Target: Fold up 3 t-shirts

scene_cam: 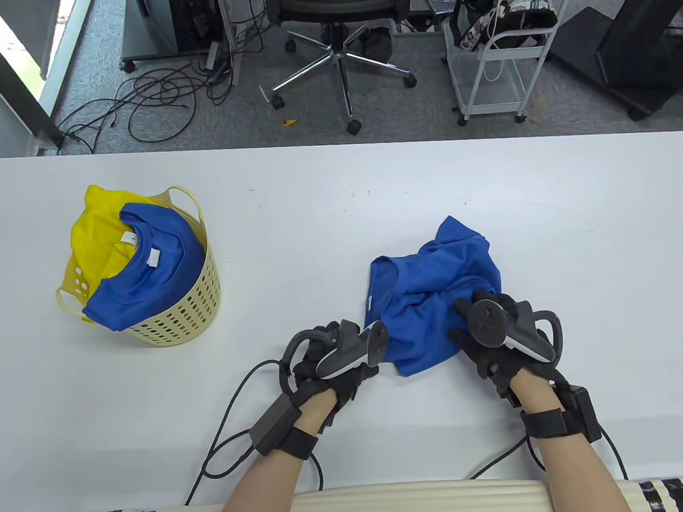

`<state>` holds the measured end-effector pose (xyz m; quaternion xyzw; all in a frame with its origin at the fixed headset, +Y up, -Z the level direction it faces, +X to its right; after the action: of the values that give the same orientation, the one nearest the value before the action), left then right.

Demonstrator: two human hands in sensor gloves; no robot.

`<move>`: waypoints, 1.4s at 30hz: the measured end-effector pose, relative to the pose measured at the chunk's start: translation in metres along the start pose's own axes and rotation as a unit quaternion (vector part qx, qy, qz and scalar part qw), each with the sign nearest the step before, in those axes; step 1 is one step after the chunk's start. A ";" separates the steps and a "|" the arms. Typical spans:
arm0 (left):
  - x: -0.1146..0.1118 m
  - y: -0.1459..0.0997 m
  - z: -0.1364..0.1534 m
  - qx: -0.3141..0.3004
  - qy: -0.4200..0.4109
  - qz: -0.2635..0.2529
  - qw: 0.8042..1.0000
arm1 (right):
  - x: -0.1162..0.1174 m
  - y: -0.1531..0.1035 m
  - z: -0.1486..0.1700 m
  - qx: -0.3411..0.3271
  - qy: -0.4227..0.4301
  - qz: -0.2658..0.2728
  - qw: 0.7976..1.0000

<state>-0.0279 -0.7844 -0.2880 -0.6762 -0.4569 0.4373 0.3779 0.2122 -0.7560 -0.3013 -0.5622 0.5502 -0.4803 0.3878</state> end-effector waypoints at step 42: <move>0.196 -0.070 0.125 0.126 -0.071 -0.247 0.958 | -0.147 -0.018 0.010 0.012 -0.020 0.202 0.979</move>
<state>-0.1256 -0.5640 -0.3139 -0.4558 -0.5768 0.4313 0.5229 0.2363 -0.6091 -0.3033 -0.4448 0.6387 -0.3870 0.4944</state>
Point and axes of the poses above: the tracker on the back of each hand, its own z axis roughly to the little-finger side, its own y axis roughly from the wrist to the fingertips, x = y × z, the point moved 3 cm from there along y, roughly from the wrist to the fingertips, and after that the axes turned 4 degrees about -x, right-handed, at the moved point
